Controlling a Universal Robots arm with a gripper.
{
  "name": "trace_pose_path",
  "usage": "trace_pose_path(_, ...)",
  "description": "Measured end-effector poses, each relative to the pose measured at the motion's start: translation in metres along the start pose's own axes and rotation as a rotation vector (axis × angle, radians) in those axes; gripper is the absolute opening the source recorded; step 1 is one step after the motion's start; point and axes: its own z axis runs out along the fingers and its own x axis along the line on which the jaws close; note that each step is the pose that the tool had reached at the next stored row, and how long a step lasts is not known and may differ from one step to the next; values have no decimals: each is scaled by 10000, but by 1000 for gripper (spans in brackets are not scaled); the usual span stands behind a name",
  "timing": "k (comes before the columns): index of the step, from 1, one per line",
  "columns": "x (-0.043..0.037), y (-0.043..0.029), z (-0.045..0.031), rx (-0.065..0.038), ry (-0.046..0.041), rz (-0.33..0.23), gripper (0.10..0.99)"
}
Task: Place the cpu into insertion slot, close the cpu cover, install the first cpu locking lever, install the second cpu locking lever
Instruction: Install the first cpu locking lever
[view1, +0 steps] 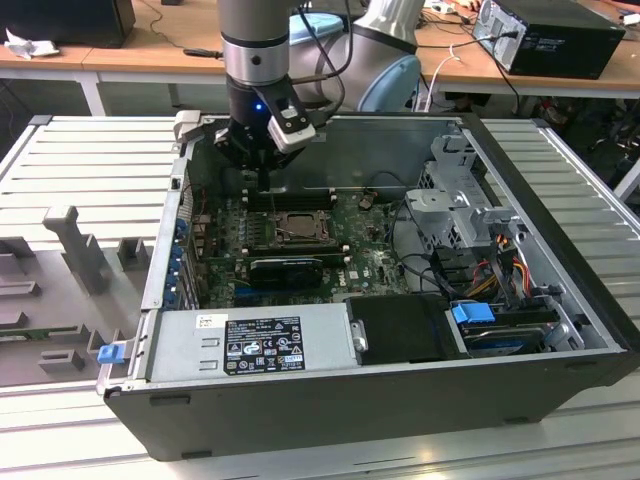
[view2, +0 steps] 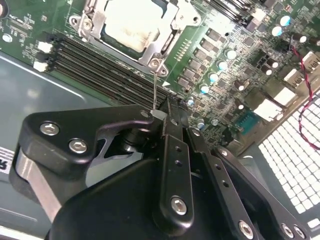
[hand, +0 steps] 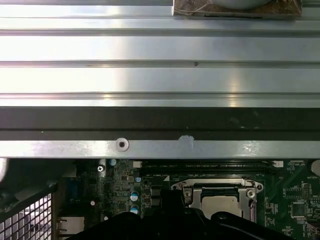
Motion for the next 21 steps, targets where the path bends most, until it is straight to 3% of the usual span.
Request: trace_pose_path(21,-232,2,5,0,0,1,106)
